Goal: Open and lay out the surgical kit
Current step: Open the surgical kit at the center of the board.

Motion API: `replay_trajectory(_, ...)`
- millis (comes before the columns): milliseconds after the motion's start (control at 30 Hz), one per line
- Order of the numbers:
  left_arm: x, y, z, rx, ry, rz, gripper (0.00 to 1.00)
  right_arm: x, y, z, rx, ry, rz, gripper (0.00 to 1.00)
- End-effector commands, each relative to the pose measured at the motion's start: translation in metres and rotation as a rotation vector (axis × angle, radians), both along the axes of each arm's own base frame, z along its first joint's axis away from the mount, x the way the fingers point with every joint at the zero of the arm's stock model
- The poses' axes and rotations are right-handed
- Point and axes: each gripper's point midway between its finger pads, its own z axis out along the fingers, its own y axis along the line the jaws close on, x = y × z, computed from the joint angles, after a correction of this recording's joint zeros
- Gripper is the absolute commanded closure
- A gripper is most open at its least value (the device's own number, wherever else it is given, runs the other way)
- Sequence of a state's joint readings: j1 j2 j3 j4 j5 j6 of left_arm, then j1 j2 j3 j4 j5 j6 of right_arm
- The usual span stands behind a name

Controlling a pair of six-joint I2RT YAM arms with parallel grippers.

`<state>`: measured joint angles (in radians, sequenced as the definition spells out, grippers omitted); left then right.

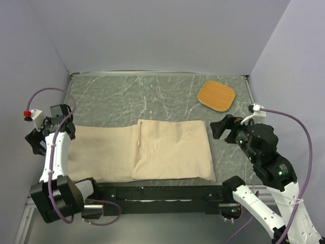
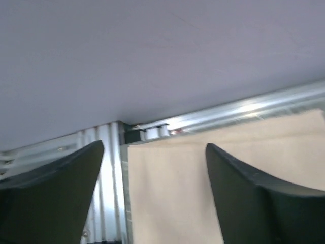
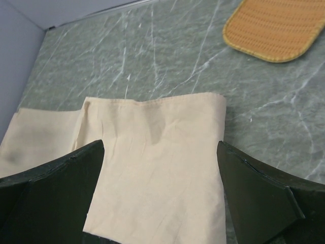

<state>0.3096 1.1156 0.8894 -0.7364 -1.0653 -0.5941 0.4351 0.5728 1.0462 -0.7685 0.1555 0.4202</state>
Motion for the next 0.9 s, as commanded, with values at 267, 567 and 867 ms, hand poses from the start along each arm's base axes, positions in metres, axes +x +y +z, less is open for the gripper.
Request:
replay_trajectory(267,0.104,-0.143,-0.023,-0.593,-0.445,-0.566,0.01,0.014,0.037,-0.06,-0.016,0.164,0.135,0.0)
replay_trajectory(567,0.132,-0.194,-0.117,-0.873,-0.388,-0.523,0.01,0.03,0.019,-0.137,-0.036,0.453,0.025,0.0)
replay_trajectory(867,0.147,-0.156,-0.156,-0.857,-0.291,-0.358,0.08,0.036,0.01,-0.189,0.002,0.626,-0.003,0.0)
